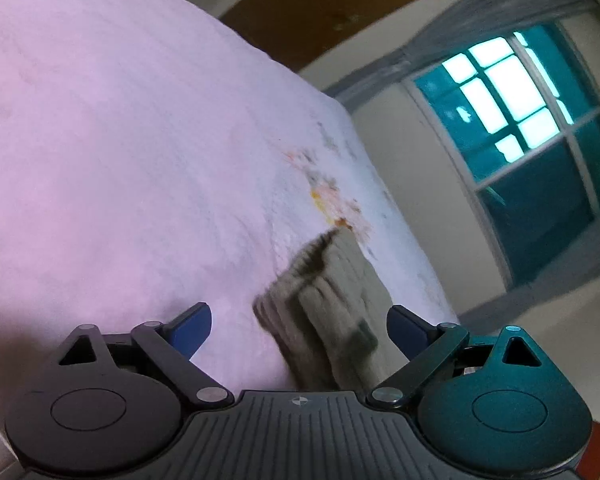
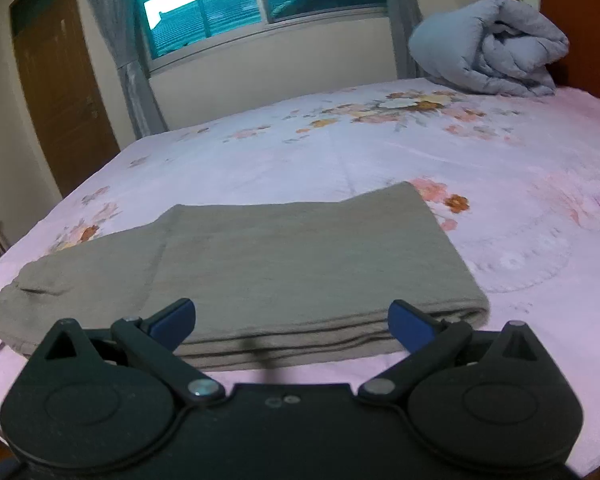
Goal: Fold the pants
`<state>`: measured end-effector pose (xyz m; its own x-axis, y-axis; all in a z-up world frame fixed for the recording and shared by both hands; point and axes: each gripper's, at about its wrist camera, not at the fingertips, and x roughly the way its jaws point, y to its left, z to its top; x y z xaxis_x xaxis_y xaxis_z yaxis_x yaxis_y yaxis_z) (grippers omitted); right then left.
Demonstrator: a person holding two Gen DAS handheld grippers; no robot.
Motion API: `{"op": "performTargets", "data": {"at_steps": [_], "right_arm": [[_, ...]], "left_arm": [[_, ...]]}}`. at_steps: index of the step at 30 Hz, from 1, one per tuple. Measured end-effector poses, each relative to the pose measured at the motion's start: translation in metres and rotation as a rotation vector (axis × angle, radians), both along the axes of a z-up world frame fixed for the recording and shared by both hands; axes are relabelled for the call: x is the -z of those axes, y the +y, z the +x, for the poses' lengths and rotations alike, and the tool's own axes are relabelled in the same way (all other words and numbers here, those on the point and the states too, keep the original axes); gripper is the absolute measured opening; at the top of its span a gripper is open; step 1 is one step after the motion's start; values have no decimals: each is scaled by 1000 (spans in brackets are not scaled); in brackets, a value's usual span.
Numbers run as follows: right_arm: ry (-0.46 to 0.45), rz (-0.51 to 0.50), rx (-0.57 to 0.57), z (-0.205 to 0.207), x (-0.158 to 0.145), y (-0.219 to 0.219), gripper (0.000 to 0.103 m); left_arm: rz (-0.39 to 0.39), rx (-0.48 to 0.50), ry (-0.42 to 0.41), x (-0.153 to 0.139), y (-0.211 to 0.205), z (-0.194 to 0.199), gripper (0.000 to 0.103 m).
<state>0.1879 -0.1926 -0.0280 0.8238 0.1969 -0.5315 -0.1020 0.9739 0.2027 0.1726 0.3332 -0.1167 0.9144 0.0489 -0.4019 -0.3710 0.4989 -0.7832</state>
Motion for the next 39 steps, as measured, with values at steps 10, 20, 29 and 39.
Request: {"op": "performTargets", "data": {"at_steps": [10, 20, 29, 39], "right_arm": [[-13, -109, -49, 2, -1, 47, 97], [9, -341, -137, 34, 23, 117, 97], [46, -381, -201, 38, 43, 128, 97], [-121, 110, 1, 3, -11, -9, 97]], "left_arm": [[80, 165, 115, -7, -18, 82, 61], [72, 207, -42, -64, -34, 72, 37], [135, 234, -36, -101, -52, 67, 37], [379, 440, -137, -197, -177, 115, 37]]}}
